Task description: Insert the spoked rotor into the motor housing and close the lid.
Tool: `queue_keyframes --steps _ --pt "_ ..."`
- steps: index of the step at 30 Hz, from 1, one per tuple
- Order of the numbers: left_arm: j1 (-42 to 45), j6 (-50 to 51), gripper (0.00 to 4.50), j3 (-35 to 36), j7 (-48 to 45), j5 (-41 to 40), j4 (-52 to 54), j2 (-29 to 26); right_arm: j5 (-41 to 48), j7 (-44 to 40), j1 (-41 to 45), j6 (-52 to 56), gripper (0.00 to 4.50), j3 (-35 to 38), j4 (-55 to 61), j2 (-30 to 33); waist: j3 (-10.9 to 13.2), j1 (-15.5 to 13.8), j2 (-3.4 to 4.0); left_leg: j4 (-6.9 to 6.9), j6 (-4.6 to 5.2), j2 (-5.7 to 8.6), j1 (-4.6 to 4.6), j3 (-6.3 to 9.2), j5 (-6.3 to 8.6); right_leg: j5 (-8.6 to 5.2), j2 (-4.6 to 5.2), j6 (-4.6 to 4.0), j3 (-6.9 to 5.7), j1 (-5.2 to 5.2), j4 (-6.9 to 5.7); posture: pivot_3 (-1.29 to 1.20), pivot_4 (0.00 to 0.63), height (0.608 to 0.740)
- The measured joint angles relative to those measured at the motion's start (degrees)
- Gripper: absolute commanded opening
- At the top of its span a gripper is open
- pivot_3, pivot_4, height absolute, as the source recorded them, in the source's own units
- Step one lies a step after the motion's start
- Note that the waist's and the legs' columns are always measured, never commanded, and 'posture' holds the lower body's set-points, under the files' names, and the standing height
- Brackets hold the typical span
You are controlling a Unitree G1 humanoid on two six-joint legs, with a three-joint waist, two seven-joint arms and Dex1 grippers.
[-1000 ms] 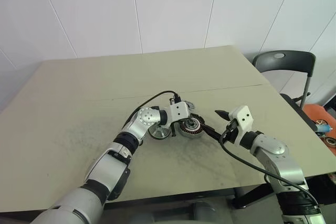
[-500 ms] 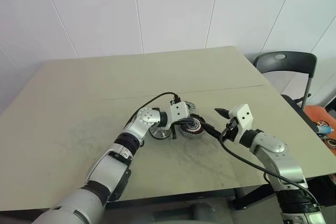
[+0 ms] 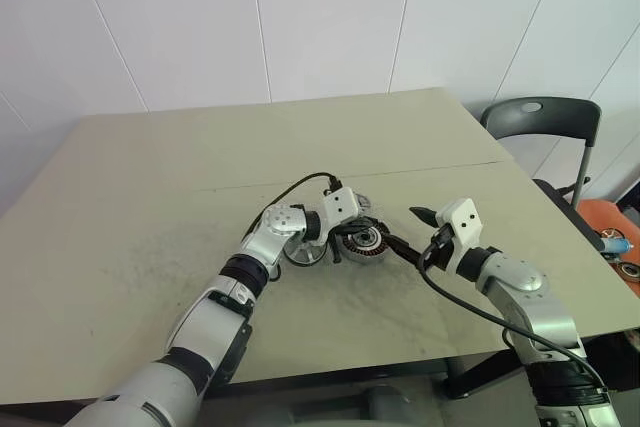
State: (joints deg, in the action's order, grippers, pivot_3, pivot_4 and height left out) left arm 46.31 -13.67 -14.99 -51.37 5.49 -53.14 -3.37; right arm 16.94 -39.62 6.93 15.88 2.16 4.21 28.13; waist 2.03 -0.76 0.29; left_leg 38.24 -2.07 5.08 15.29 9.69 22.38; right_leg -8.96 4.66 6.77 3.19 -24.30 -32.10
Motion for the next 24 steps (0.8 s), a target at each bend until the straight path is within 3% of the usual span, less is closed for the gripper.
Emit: queue_keyframes --steps 24 --pt "-1.71 -1.08 0.05 -1.58 3.81 2.59 0.28 0.18 -0.53 0.26 0.29 -0.05 4.5 -0.02 -0.06 -0.48 -0.02 -0.1 0.01 0.0 -0.02 0.0 0.01 0.01 -0.01 0.0 0.0 0.0 0.0 0.0 0.02 0.0 0.0 0.74"
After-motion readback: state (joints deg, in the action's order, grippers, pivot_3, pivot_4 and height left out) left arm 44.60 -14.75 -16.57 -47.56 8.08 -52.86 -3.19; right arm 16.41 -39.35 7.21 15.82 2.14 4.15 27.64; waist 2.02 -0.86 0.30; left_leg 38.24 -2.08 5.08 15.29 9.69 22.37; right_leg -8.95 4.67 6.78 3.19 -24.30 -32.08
